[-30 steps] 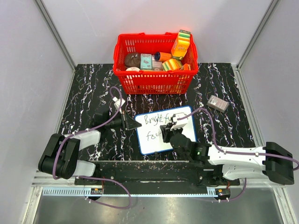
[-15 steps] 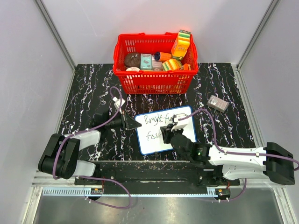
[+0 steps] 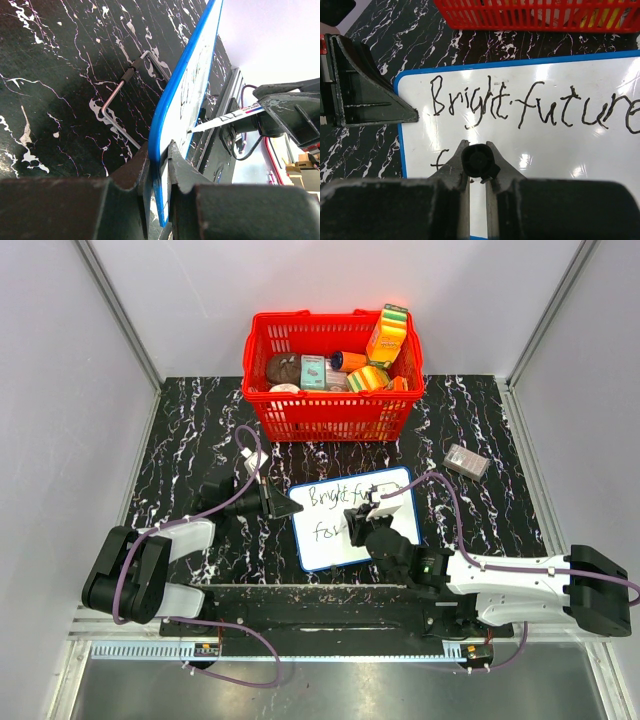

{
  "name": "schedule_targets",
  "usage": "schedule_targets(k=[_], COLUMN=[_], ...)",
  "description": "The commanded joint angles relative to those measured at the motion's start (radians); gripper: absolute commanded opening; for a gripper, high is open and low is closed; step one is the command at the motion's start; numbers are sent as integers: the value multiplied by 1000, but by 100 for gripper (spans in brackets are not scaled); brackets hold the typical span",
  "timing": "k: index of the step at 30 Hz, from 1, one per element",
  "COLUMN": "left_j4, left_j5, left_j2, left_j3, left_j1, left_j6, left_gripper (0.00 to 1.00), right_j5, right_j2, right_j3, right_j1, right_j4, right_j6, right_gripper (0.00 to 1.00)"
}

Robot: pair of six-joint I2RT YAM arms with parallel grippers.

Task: Write a sentence on the whiteboard

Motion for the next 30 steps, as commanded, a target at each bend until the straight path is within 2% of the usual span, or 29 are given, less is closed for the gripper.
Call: schedule_targets(k=[1,17,30], left_j4=[-37,-37,-37], left_j5=[-114,-114,-116], left_j2=[29,29,29], left_j3=[7,5,7], left_j1=[3,3,3], left_j6=[113,111,111], left_gripper=[0,0,0], right_j5=[71,77,45], right_j2=[-3,-1,-27], right_j3=[27,39,6], right_j1=[-8,-30,-34], right_j4=[43,83,4], right_j6=[-51,-89,-22], right_gripper=[0,0,0])
